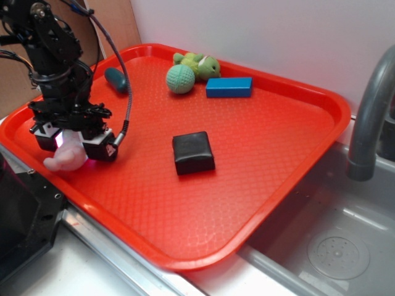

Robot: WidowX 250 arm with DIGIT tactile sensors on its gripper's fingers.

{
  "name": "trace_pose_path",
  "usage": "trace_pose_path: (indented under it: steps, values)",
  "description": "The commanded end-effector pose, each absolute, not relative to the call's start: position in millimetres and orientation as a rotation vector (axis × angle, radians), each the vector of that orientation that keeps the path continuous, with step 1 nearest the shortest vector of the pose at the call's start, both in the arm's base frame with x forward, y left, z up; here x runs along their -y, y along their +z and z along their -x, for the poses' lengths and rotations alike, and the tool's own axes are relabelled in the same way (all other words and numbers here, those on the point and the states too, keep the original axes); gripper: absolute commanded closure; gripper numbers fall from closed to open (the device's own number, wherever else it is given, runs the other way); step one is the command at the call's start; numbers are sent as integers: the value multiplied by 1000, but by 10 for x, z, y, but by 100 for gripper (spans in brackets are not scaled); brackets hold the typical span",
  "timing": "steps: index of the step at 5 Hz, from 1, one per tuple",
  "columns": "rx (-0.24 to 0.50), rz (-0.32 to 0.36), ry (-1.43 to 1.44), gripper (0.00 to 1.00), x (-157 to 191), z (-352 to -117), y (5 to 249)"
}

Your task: Grab the pink bunny.

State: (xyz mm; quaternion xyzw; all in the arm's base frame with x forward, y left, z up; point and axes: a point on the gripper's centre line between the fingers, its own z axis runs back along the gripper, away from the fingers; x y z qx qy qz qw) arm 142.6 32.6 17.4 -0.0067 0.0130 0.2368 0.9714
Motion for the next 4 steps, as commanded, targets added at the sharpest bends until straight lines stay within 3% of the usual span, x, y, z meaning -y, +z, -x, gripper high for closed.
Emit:
trace_pose_path:
  steps: [1,2,3,4]
  values:
    - [70,-29,478,100,-304,-1577,747]
    - [74,-59,499,100,-146,-1686,1246]
    - [51,-16,459,100,-107,-1870,1681]
    - [5,-76,424,100,-81,-1966,1729]
